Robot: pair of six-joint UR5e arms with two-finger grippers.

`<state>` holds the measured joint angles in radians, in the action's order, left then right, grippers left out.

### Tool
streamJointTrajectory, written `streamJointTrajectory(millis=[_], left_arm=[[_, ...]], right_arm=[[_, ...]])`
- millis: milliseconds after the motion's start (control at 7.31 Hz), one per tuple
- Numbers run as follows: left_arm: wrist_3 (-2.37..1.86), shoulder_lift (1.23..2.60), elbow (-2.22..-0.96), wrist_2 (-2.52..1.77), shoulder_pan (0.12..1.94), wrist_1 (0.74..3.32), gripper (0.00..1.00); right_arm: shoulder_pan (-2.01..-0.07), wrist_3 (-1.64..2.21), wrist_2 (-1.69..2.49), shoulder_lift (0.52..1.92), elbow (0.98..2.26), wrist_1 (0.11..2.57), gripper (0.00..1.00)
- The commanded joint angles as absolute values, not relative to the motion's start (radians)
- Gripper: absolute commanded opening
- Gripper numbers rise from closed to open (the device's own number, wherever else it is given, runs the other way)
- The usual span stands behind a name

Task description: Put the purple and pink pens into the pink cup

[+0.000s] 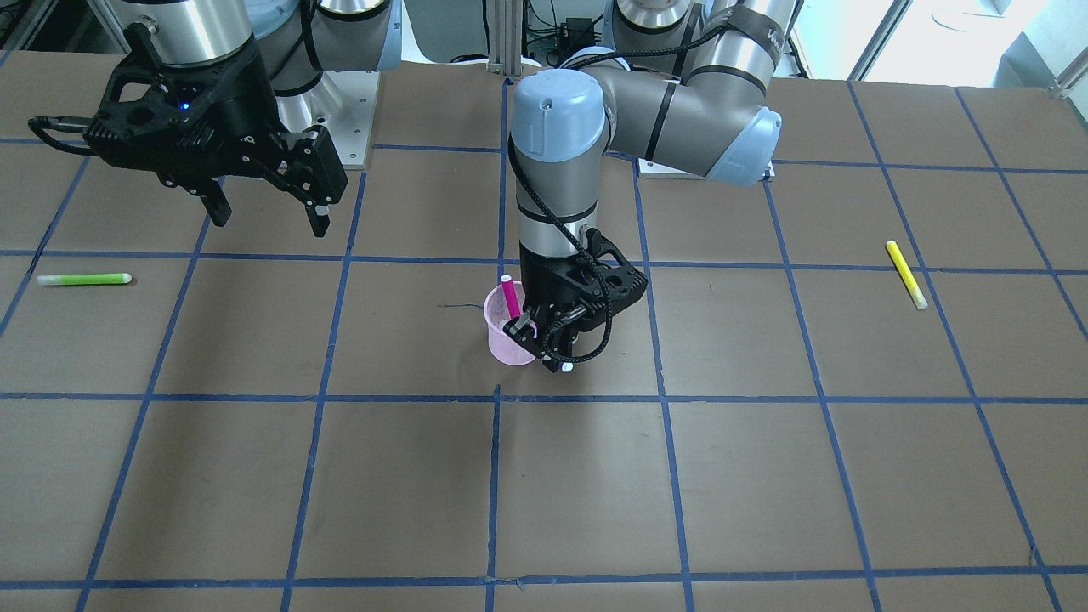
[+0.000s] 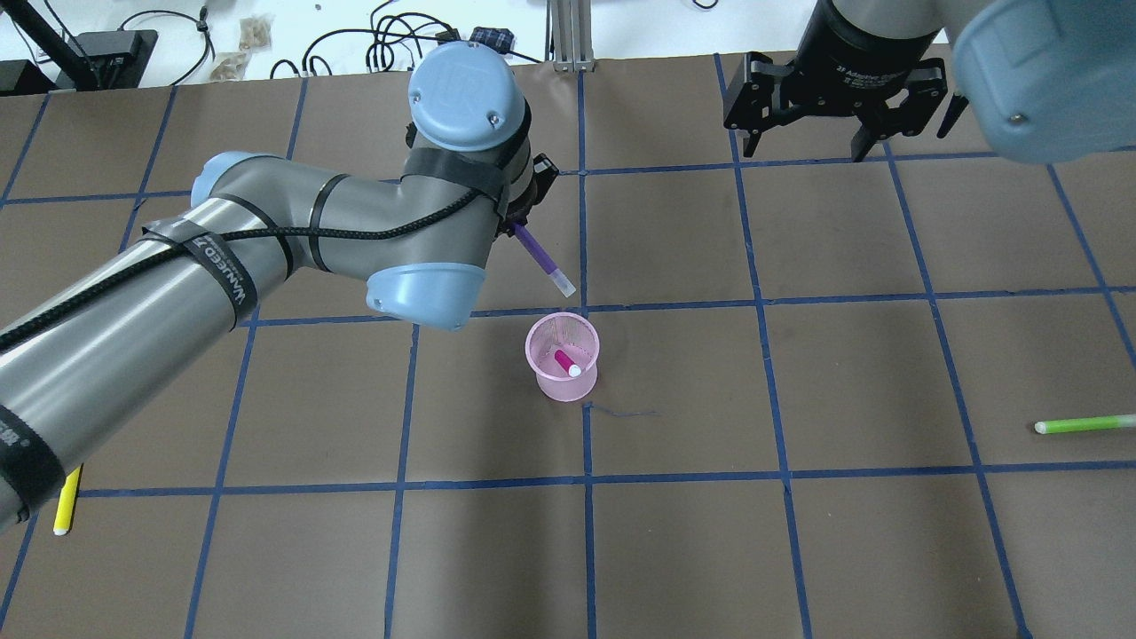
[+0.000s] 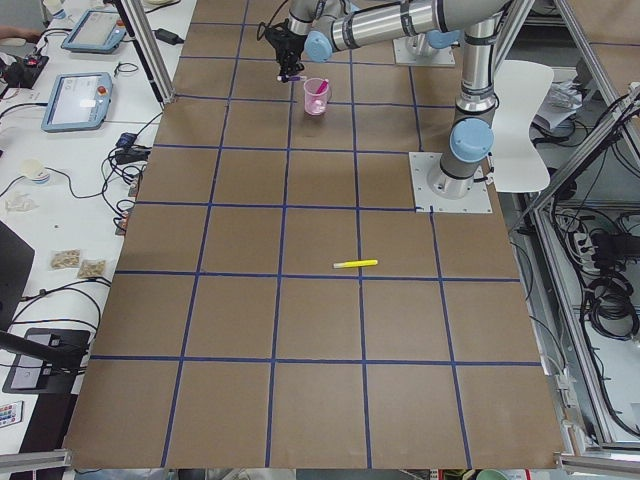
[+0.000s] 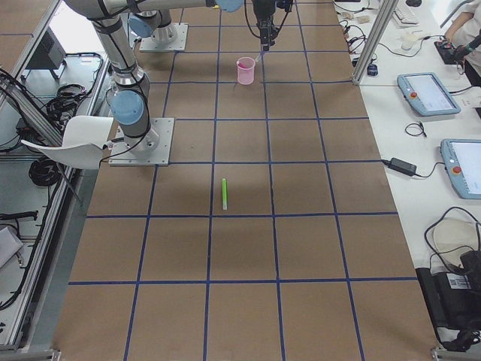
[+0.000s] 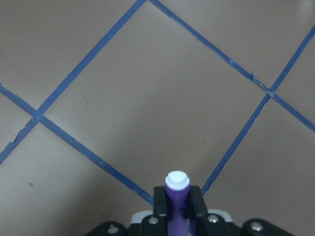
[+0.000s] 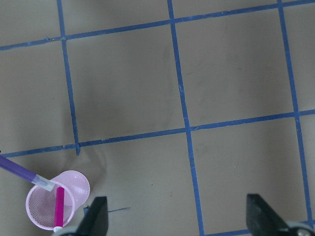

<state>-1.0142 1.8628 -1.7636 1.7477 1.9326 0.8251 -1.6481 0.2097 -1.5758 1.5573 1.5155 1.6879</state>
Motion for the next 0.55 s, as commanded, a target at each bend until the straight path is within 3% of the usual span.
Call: streamJointTrajectory(millis=[0, 410], left_arm=[[-1.019, 1.853, -1.775, 1.766, 1.944, 0.837, 0.00], [-1.084, 1.833, -1.836, 1.770, 1.957, 0.838, 0.00]], right_arm=[[-1.649, 0.204, -1.575, 1.557, 1.516, 1.689, 1.00], [-1.646, 0.201, -1.575, 1.557, 1.517, 1.689, 1.00]])
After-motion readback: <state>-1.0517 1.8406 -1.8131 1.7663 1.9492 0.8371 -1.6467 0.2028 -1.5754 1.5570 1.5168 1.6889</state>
